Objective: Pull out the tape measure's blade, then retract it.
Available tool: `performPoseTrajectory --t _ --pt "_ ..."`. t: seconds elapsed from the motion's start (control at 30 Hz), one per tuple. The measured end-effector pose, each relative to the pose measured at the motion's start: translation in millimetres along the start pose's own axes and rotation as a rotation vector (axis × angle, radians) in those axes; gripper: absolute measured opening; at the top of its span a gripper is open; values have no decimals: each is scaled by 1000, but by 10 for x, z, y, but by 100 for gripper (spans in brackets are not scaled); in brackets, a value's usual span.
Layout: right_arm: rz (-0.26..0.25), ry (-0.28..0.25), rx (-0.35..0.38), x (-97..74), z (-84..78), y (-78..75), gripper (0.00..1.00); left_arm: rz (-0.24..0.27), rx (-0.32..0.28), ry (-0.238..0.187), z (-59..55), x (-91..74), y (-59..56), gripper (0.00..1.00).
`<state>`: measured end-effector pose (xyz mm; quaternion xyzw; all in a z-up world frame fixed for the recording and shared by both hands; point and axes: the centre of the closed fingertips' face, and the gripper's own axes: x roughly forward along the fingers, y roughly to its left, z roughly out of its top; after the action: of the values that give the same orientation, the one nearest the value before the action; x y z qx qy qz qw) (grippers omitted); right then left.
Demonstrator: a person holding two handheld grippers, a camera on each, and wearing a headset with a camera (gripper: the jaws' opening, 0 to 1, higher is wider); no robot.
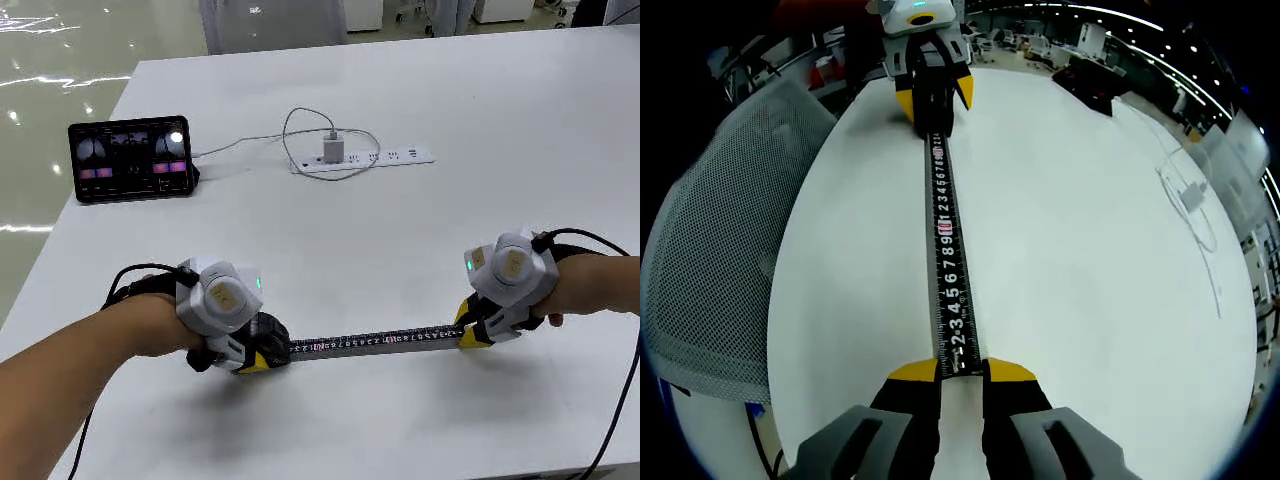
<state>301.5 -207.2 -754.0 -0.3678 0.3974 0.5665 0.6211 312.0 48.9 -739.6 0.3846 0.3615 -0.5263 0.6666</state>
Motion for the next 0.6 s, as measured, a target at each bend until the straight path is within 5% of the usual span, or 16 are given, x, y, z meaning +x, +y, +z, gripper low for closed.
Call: performPoseTrajectory --t 0.6 --pt "5 34 -84 -9 51 35 21 -8 1 16 -38 -142 56 50"
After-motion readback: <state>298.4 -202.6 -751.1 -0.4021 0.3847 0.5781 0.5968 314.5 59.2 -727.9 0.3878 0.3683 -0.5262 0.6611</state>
